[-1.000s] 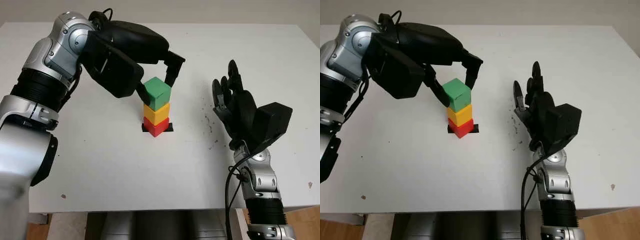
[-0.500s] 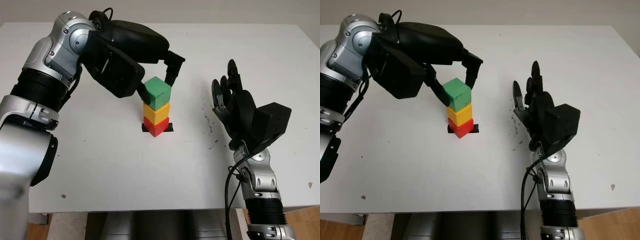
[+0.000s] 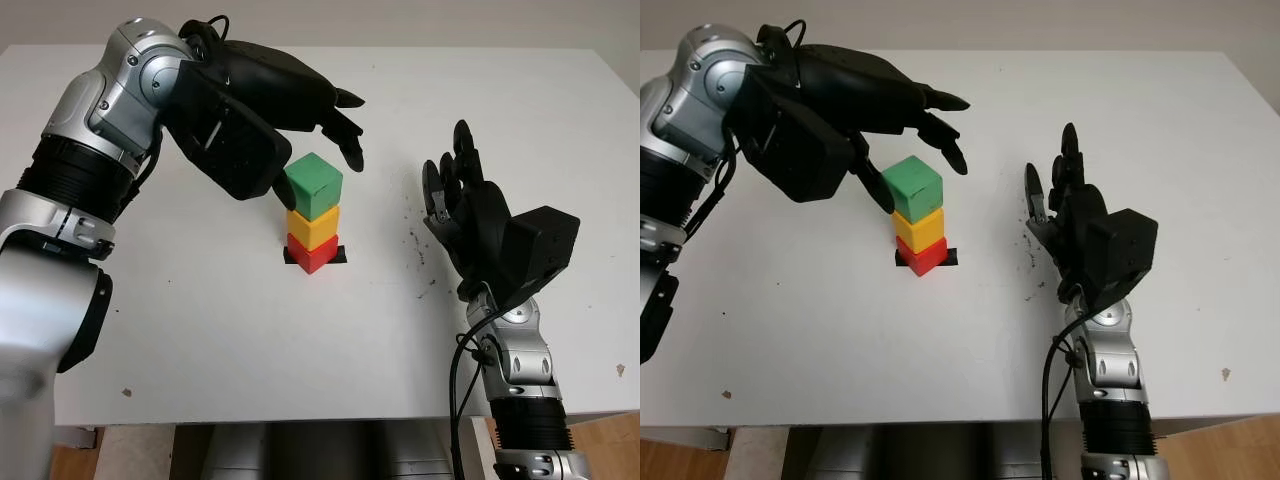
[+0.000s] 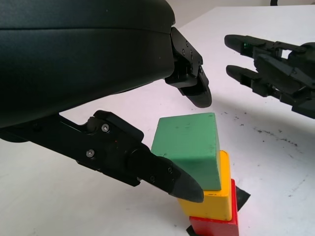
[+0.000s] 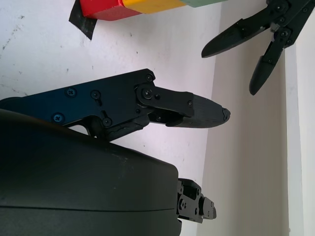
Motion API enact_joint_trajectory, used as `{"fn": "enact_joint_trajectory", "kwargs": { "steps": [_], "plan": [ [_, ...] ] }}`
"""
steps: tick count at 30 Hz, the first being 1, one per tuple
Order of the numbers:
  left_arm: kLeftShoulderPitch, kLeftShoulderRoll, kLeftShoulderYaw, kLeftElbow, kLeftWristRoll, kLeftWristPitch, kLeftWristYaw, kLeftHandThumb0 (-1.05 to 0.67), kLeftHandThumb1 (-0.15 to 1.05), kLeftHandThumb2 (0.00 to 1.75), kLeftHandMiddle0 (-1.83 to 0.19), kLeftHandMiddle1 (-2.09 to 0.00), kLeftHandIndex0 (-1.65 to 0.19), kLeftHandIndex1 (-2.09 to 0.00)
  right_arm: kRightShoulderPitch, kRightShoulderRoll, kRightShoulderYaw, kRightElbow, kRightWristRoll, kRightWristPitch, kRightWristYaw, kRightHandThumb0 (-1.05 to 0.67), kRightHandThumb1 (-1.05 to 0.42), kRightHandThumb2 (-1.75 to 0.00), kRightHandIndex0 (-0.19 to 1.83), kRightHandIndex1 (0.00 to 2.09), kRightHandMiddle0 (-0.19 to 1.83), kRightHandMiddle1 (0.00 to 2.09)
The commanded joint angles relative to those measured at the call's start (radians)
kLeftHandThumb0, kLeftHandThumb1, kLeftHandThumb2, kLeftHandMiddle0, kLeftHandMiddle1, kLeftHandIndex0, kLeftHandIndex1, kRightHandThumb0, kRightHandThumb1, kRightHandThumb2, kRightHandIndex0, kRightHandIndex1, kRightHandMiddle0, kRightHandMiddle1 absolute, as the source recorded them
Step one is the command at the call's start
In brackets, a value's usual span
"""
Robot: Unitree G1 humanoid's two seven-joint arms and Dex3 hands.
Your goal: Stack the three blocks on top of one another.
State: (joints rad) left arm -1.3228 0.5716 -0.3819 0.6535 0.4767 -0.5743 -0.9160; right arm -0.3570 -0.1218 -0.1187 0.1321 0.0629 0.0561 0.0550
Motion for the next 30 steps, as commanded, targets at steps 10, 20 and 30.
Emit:
{"fn": "enact_joint_trajectory", "kwargs": {
  "steps": [10, 20, 30],
  "plan": [
    [0.039, 0.075, 0.102, -0.114, -0.225, 0.172, -0.163, -0.87, 0.89, 0.07, 0.19, 0.0, 0.17, -0.12, -0.013, -0.002, -0.002, 0.02, 0.014, -0.015, 0.01, -0.57, -1.05, -0.57, -0.17, 0.05, -0.17, 0.05],
    [0.383, 0.109, 0.437, -0.341, -0.527, 0.478, 0.003, -0.95, 1.04, 0.38, 0.19, -0.02, 0.15, -0.07, -0.057, 0.008, -0.006, 0.072, 0.023, -0.042, 0.007, -0.59, -1.05, -0.54, -0.16, 0.05, -0.16, 0.06],
    [0.928, -0.119, 0.615, -0.513, -0.677, 0.47, 0.388, -0.81, 1.05, 0.56, 0.19, 0.0, 0.19, 0.0, -0.103, 0.003, -0.016, 0.151, 0.034, -0.085, 0.033, -0.59, -1.05, -0.55, -0.17, 0.05, -0.16, 0.05]
  ]
}}
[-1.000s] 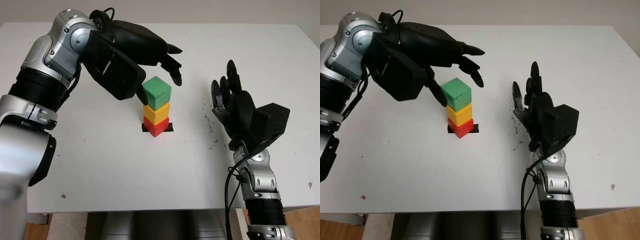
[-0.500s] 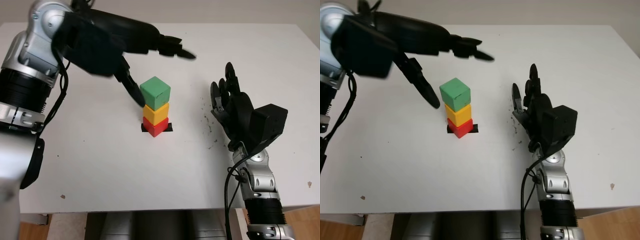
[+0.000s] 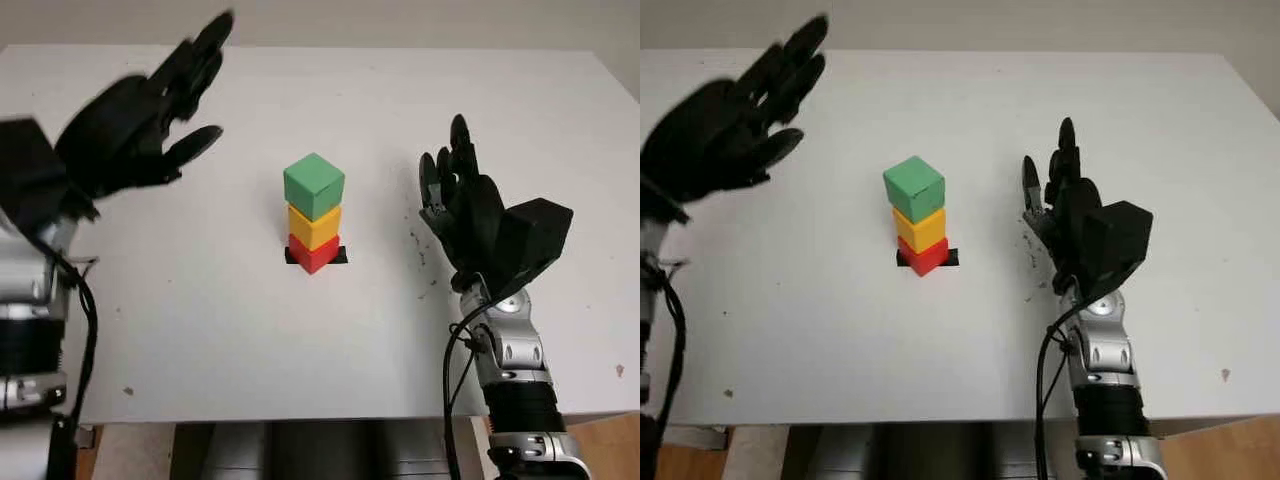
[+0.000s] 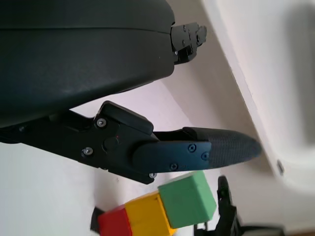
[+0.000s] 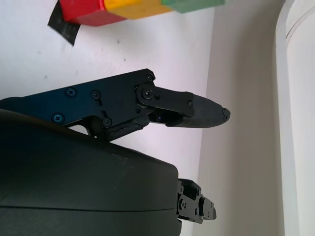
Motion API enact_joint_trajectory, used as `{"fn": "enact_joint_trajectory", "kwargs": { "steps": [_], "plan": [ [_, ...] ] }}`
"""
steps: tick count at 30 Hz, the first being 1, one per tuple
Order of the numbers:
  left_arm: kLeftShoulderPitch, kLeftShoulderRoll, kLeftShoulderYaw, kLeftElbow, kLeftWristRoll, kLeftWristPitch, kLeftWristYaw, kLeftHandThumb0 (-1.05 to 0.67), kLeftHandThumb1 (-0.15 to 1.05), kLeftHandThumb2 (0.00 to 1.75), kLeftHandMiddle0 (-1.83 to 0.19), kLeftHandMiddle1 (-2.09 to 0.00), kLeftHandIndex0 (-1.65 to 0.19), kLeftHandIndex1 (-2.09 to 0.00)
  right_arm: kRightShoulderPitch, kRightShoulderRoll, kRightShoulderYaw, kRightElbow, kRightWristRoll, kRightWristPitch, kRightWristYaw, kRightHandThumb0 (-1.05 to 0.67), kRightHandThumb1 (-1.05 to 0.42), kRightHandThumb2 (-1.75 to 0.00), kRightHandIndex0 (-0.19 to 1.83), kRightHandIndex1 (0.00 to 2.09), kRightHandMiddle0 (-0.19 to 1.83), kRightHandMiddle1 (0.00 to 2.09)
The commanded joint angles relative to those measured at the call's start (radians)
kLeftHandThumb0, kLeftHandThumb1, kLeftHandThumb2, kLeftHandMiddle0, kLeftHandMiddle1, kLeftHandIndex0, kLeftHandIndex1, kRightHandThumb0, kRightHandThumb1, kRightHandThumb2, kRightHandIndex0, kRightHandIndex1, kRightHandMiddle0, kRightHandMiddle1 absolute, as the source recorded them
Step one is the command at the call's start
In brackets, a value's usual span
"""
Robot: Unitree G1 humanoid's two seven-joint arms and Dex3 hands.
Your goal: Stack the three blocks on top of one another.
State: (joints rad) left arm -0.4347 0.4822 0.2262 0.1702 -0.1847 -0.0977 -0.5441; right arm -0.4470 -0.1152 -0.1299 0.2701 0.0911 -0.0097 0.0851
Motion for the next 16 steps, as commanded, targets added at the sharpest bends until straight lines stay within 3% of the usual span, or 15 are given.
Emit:
{"fn": "enact_joint_trajectory", "kwargs": {
  "steps": [1, 6, 16],
  "plan": [
    [0.076, -0.055, 0.004, -0.029, -0.02, -0.023, 0.033, -0.81, 1.05, 0.57, 0.19, 0.0, 0.19, 0.0, -0.021, -0.001, -0.003, 0.028, 0.005, -0.029, 0.003, -0.59, -1.05, -0.56, -0.17, 0.05, -0.16, 0.05],
    [0.162, -0.178, -0.007, 0.037, -0.028, -0.126, 0.109, -0.8, 1.05, 0.6, 0.19, 0.0, 0.19, 0.0, -0.057, 0.014, 0.002, 0.089, 0.002, -0.049, -0.007, -0.58, -1.05, -0.57, -0.16, 0.05, -0.15, 0.06],
    [0.187, -0.272, -0.026, 0.112, -0.037, -0.214, 0.153, -0.82, 1.05, 0.65, 0.19, 0.0, 0.19, 0.0, -0.059, 0.026, 0.002, 0.108, 0.011, -0.068, -0.002, -0.59, -1.05, -0.57, -0.17, 0.05, -0.16, 0.05]
  ]
}}
